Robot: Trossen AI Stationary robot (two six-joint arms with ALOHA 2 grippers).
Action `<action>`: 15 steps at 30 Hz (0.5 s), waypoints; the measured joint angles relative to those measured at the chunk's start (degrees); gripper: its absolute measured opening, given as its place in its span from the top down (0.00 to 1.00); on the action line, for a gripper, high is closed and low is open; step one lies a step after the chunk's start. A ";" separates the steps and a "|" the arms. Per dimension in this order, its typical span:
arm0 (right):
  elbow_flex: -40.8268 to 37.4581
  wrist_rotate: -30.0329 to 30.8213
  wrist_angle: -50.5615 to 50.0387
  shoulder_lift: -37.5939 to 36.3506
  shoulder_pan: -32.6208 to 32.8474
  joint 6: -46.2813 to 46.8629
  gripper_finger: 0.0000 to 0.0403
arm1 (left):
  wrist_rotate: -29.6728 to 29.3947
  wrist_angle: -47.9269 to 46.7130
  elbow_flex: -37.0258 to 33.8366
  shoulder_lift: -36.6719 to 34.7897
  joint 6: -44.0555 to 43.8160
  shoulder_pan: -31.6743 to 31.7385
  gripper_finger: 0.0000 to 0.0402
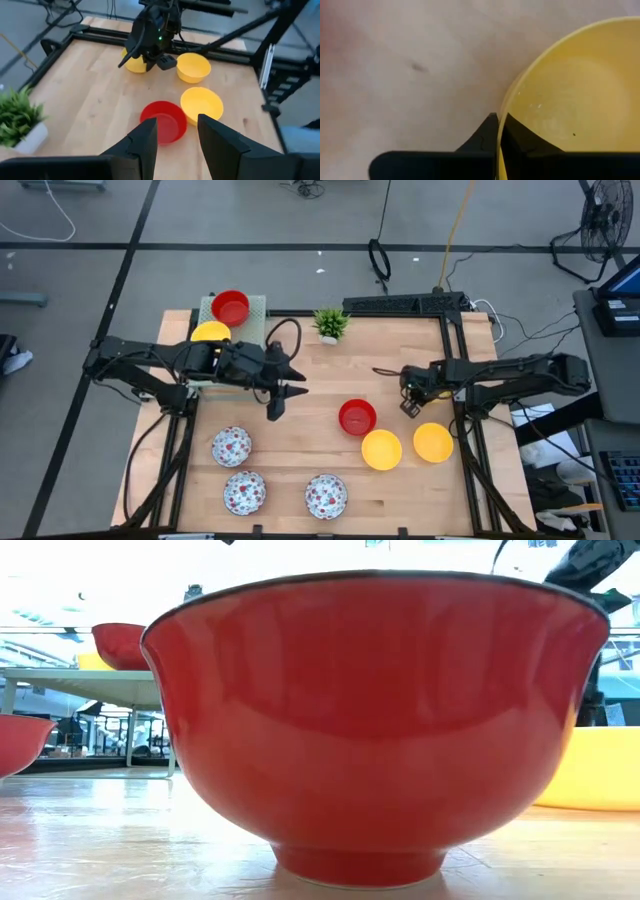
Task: Pick & Place Mini bowls
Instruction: Stack the yellow bowl on the yellow bowl on the shelf
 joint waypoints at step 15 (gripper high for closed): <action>13.13 -19.30 26.35 0.65 13.03 -9.21 1.00 | 1.06 0.13 0.00 0.00 13.42 0.00 0.64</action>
